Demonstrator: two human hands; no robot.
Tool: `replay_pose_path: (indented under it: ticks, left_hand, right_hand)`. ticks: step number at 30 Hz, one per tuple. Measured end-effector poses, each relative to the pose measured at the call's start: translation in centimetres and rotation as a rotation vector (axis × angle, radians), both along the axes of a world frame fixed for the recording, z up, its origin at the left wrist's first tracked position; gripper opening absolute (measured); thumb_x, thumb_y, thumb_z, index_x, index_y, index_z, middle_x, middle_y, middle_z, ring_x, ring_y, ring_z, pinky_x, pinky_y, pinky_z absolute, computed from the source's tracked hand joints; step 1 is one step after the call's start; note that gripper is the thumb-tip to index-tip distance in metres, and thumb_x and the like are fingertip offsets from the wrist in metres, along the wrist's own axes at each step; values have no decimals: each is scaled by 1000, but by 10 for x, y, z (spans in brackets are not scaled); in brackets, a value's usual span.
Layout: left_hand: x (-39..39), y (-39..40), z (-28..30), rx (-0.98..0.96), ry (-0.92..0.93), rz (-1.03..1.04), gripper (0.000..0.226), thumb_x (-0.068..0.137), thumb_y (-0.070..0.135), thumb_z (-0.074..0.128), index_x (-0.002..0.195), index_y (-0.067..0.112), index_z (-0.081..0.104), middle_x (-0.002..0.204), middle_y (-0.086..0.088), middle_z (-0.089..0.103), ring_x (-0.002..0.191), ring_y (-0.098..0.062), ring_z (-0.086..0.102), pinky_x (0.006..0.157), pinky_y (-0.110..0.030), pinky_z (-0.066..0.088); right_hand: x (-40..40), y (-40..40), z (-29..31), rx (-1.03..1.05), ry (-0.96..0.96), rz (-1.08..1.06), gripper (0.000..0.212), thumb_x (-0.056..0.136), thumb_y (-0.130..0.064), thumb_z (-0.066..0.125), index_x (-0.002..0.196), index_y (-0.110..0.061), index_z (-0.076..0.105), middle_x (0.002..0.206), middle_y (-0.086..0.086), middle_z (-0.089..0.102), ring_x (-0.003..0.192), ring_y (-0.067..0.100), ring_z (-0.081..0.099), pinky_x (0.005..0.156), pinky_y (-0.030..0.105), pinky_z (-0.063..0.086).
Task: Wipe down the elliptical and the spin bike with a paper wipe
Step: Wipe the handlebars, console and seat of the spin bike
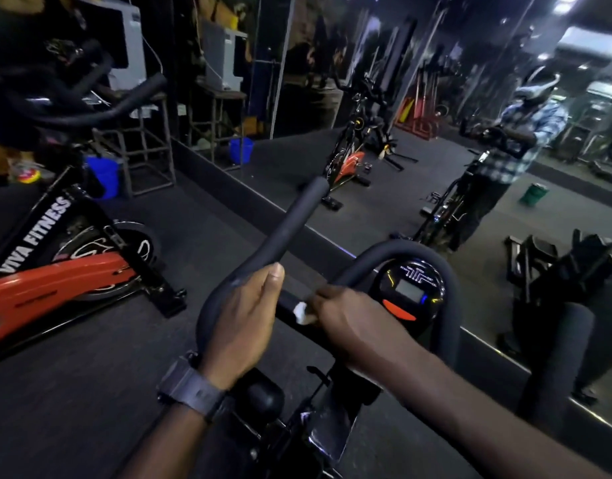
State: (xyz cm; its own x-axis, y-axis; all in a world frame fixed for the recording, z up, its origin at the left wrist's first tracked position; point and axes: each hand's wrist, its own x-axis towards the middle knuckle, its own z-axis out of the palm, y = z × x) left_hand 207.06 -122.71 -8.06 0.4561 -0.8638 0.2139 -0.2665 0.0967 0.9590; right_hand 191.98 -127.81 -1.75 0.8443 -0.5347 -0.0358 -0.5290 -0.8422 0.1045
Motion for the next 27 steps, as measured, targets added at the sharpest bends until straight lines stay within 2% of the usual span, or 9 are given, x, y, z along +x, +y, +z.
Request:
replay_pose_path:
  ticks: [3,6,9,11,14,18,22,24,27]
  left_hand:
    - [9,4,-5,-34,-234,93,62,96,56,28,128,16,62,127,5,63,121,-10,55,106,-26,38]
    - [13,4,-11,-85,-181,193,62,96,52,25,128,14,62,126,8,61,121,-10,55,106,-25,38]
    - [10,7,-10,-106,-108,278,65,96,52,23,130,12,61,130,1,63,121,-12,57,104,-27,41]
    - [12,8,-11,-82,-68,341,66,95,52,23,129,12,63,129,-3,65,120,-15,59,100,-24,42]
    - [13,11,-11,-8,-127,389,65,97,52,22,122,13,67,120,-8,70,113,-24,63,93,-30,45]
    - [10,12,-7,18,-188,418,65,97,52,19,113,15,70,112,-5,73,106,-21,65,85,-26,43]
    - [10,11,-8,2,-127,394,68,96,54,18,128,15,63,122,-8,69,118,-22,61,96,-23,40]
    - [13,11,-8,-29,-95,412,72,94,55,17,134,13,59,132,-6,64,124,-18,57,99,-20,38]
    - [13,11,-9,-42,-73,420,78,91,59,14,135,13,58,135,-3,62,127,-13,54,97,-9,33]
  right_hand:
    - [-25,-6,2,38,54,-50,38,74,-15,66,99,-36,47,96,-10,53,88,21,65,66,35,51]
    - [14,-12,-4,-19,-38,-39,15,87,-22,61,101,-26,59,99,-3,60,92,24,65,70,36,54]
    - [77,-20,-15,32,-202,36,14,89,-14,61,104,-14,61,100,7,62,91,29,64,67,33,47]
    - [94,-25,-13,45,-247,49,15,89,-14,61,103,-16,62,99,7,62,90,29,64,66,32,46]
    - [59,-24,-13,103,-194,34,10,87,-22,60,96,-20,63,97,8,64,92,30,64,71,37,51]
    - [21,-24,-17,32,-15,-28,15,89,-33,57,97,-22,61,93,2,64,89,26,65,70,39,53]
    - [95,-20,-15,73,-169,23,10,85,-11,61,91,-19,59,90,9,65,84,28,65,61,30,43]
    - [101,-21,-11,138,-275,52,10,85,-10,63,90,-18,62,87,8,66,81,28,65,60,28,39]
    - [42,-13,-10,132,-114,18,13,86,-15,60,94,-24,66,94,0,66,89,23,64,68,32,47]
